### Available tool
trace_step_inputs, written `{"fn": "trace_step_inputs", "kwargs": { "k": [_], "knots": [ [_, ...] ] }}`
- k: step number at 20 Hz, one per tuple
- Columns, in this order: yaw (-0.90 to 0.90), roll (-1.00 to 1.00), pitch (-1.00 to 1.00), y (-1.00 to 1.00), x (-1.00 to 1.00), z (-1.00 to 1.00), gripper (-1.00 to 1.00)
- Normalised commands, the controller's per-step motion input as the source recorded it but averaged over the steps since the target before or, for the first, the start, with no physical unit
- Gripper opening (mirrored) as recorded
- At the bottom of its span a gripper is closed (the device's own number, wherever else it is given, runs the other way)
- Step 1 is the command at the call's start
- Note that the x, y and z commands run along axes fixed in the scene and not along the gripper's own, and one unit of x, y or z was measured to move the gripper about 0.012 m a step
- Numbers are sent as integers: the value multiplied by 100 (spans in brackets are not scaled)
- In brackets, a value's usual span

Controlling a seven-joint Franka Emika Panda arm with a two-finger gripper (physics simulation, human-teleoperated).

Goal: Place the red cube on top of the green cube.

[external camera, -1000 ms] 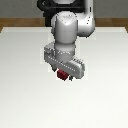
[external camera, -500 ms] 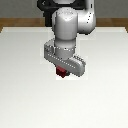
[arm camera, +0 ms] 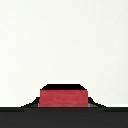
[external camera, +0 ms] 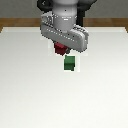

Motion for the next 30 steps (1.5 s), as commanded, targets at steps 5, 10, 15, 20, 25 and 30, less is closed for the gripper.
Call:
{"fn": "trace_step_inputs", "kwargs": {
  "k": [5,10,15,20,25,30],
  "knots": [
    [0,0,0,0,-80,0,-100],
    [0,0,0,40,-20,0,-100],
    [0,0,0,20,0,0,-100],
    [0,0,0,20,0,0,-100],
    [0,0,0,-20,20,0,-100],
    [0,0,0,0,0,-20,-100]
  ]
}}
